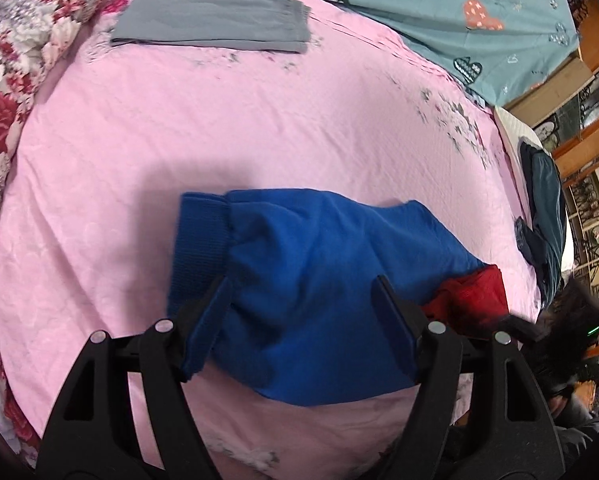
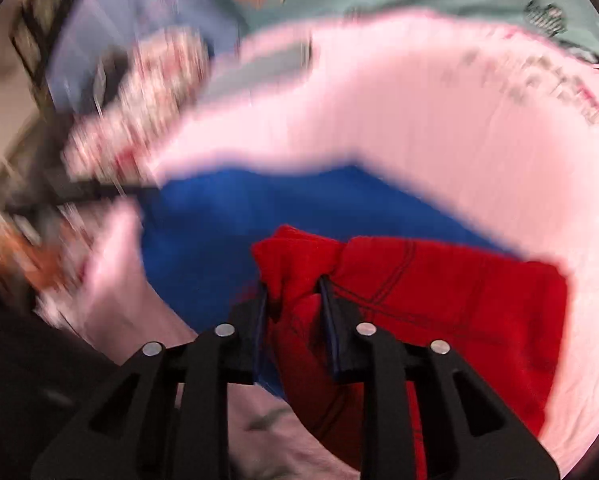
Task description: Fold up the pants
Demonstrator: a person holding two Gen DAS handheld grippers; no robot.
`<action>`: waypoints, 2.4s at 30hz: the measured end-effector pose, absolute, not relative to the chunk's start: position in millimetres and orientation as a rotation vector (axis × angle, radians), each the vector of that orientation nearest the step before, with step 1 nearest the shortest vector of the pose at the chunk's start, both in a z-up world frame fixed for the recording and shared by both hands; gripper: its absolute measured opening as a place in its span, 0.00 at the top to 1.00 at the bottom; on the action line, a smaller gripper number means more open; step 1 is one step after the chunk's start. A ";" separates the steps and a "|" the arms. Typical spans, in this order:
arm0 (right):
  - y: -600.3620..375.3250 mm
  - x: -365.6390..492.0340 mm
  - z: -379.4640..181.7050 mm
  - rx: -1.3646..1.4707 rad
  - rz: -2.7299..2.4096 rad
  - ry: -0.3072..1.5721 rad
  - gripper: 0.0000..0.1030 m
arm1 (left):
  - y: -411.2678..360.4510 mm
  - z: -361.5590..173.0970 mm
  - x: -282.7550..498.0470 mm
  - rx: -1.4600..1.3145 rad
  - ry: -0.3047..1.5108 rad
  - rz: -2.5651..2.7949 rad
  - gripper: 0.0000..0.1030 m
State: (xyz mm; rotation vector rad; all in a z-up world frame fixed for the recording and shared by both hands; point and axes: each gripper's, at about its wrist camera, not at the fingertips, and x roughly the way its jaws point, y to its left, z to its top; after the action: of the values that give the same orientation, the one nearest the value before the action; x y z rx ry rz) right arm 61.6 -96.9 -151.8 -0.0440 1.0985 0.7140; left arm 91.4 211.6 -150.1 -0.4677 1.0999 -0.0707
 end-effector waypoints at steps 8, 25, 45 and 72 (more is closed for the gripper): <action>-102.9 53.0 -107.8 0.026 0.766 1.064 0.45 | 261.8 -148.3 72.1 -0.520 1.061 0.022 0.28; -85.6 74.4 -90.9 -0.126 0.648 1.167 0.47 | 301.1 -156.2 45.2 -0.582 1.004 0.112 0.28; 160.4 20.1 -185.8 -0.836 0.986 0.901 0.47 | 346.1 -157.1 -6.9 -0.719 0.934 0.303 0.18; 110.6 20.5 -134.2 -0.545 0.951 0.836 0.91 | 282.6 -220.1 98.8 -1.150 1.147 -0.223 0.40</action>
State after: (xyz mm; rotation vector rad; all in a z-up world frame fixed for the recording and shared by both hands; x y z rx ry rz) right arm 20.5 110.6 -134.2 -0.5449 0.8355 0.9513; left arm 98.8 282.6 -220.1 -1.1498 1.1468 -0.2234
